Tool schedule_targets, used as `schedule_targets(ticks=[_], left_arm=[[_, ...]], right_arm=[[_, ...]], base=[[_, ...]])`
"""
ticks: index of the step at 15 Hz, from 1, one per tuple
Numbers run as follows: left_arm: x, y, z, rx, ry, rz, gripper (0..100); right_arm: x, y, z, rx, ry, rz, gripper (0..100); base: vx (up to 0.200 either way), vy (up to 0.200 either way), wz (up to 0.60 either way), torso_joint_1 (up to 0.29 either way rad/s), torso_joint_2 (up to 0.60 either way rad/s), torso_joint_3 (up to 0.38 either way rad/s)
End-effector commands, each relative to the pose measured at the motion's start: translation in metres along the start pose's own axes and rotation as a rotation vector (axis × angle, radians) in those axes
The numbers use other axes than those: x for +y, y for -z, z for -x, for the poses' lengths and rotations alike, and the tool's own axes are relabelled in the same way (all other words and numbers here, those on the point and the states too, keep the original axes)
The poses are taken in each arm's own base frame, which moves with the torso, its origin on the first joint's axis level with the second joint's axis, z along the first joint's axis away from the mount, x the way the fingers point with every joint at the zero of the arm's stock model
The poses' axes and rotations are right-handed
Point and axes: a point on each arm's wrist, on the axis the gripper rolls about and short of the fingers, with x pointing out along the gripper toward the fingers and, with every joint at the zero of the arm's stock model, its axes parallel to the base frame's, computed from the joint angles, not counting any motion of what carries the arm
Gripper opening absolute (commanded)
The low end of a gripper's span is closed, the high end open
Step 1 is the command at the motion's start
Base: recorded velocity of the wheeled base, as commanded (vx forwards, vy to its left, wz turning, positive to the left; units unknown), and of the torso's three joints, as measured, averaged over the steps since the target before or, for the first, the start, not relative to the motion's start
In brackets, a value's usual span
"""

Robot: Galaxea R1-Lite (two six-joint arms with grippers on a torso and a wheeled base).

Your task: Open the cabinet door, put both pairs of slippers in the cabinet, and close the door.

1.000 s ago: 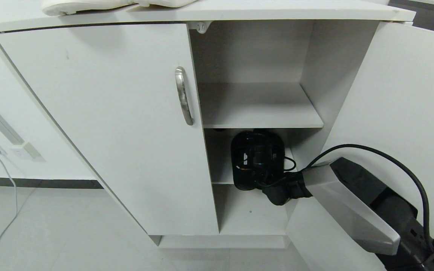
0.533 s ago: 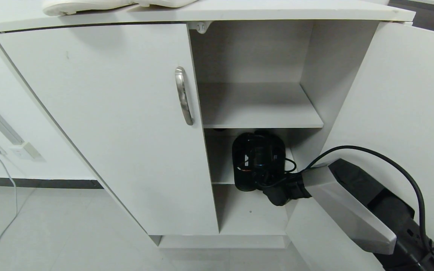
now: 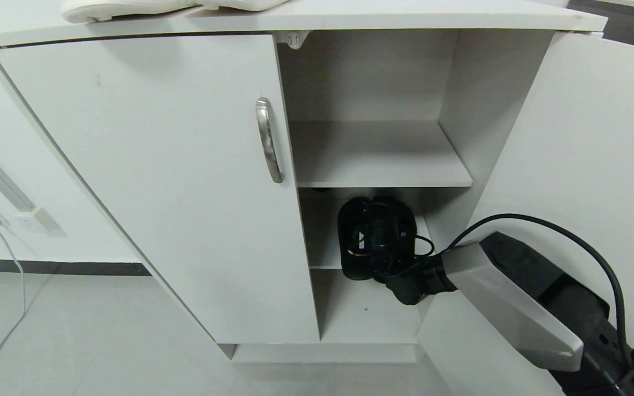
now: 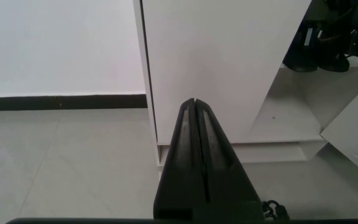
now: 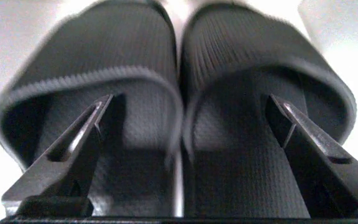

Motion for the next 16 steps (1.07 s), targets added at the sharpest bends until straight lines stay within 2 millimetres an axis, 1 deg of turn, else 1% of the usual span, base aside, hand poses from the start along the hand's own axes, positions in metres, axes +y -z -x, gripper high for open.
schedule_targets(ticks=[1, 3, 5, 8, 9, 10, 11, 12, 13, 14, 16], left_arm=[[0.000, 0.000, 0.000, 0.001, 0.000, 0.000, 0], [0.000, 0.000, 0.000, 0.001, 0.000, -0.002, 0], [0.000, 0.000, 0.000, 0.001, 0.001, -0.002, 0], [0.000, 0.000, 0.000, 0.001, 0.001, -0.002, 0], [0.000, 0.000, 0.000, 0.001, 0.001, -0.002, 0], [0.000, 0.000, 0.000, 0.001, 0.000, 0.000, 0], [0.000, 0.000, 0.000, 0.001, 0.000, 0.000, 0], [0.000, 0.000, 0.000, 0.001, 0.000, 0.000, 0], [0.000, 0.000, 0.000, 0.001, 0.000, 0.000, 0], [0.000, 0.000, 0.000, 0.001, 0.000, 0.000, 0], [0.000, 0.000, 0.000, 0.001, 0.000, 0.000, 0]], right_arm=[[-0.003, -0.019, 0.017, 0.000, -0.012, -0.021, 100], [-0.006, -0.027, 0.031, 0.002, -0.020, -0.025, 100], [-0.010, -0.029, 0.050, -0.001, -0.038, -0.023, 100], [-0.014, -0.020, 0.083, 0.013, -0.077, -0.004, 100], [-0.014, -0.019, 0.087, 0.012, -0.084, -0.004, 100], [-0.017, -0.016, 0.101, 0.013, -0.100, -0.001, 100], [-0.018, -0.015, 0.107, 0.016, -0.109, 0.004, 100], [-0.021, -0.013, 0.120, 0.017, -0.127, 0.006, 100], [-0.022, -0.012, 0.126, 0.019, -0.134, 0.010, 100], [-0.026, -0.008, 0.137, 0.022, -0.147, 0.012, 100], [-0.028, -0.005, 0.142, 0.017, -0.154, 0.009, 100]], base=[[0.000, 0.000, 0.00, 0.000, 0.00, 0.000], [0.000, 0.000, 0.00, 0.000, 0.00, 0.000], [0.000, 0.000, 0.00, 0.000, 0.00, 0.000], [0.000, 0.000, 0.00, 0.000, 0.00, 0.000], [0.000, 0.000, 0.00, 0.000, 0.00, 0.000], [0.000, 0.000, 0.00, 0.000, 0.00, 0.000], [0.000, 0.000, 0.00, 0.000, 0.00, 0.000], [0.000, 0.000, 0.00, 0.000, 0.00, 0.000], [0.000, 0.000, 0.00, 0.000, 0.00, 0.000], [0.000, 0.000, 0.00, 0.000, 0.00, 0.000], [0.000, 0.000, 0.00, 0.000, 0.00, 0.000]])
